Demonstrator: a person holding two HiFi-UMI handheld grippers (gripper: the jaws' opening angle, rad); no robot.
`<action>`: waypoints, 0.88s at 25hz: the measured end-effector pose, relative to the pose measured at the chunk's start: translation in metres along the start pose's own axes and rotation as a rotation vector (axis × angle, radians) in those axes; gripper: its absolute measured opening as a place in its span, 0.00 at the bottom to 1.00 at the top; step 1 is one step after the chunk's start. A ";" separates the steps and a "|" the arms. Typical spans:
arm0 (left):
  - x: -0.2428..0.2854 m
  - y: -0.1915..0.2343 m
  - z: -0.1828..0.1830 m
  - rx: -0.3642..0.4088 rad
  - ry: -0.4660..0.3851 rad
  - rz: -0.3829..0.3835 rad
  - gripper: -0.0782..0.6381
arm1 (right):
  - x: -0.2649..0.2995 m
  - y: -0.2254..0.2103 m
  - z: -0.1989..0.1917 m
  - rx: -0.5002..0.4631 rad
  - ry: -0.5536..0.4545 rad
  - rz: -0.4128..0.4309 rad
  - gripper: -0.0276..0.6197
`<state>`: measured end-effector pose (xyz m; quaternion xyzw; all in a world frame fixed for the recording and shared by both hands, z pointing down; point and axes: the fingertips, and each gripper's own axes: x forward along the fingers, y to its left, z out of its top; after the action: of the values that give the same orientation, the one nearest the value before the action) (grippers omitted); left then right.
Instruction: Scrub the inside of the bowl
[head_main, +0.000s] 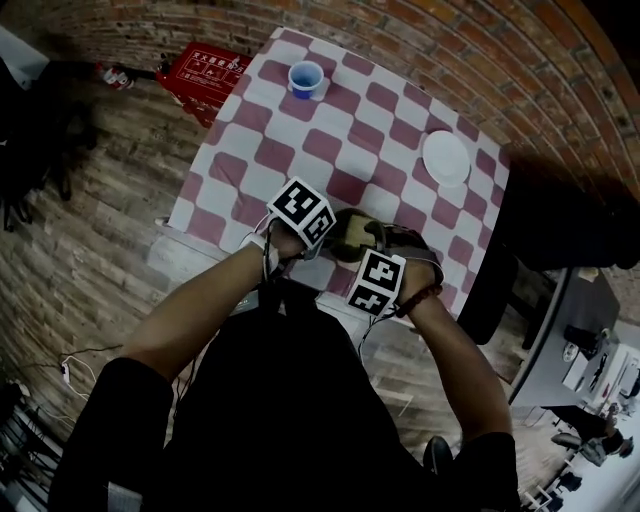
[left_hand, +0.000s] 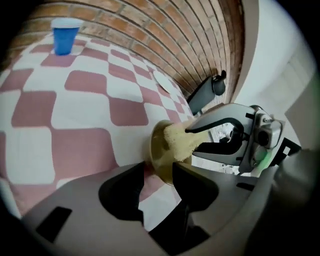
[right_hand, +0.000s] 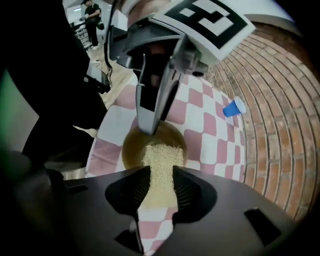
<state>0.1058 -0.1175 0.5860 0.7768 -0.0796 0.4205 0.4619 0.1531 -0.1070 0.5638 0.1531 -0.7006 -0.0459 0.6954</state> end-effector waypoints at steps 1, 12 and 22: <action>0.001 0.000 -0.003 -0.045 -0.026 -0.004 0.35 | 0.000 0.003 -0.004 0.005 0.015 0.013 0.28; 0.022 -0.002 -0.008 -0.021 0.025 0.048 0.30 | 0.014 0.015 -0.007 0.151 0.128 0.151 0.28; 0.022 0.003 -0.007 0.035 0.120 0.006 0.29 | 0.007 -0.013 0.011 -0.168 -0.027 -0.202 0.28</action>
<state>0.1144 -0.1077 0.6057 0.7580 -0.0466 0.4689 0.4510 0.1441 -0.1226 0.5668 0.1633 -0.6846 -0.1762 0.6882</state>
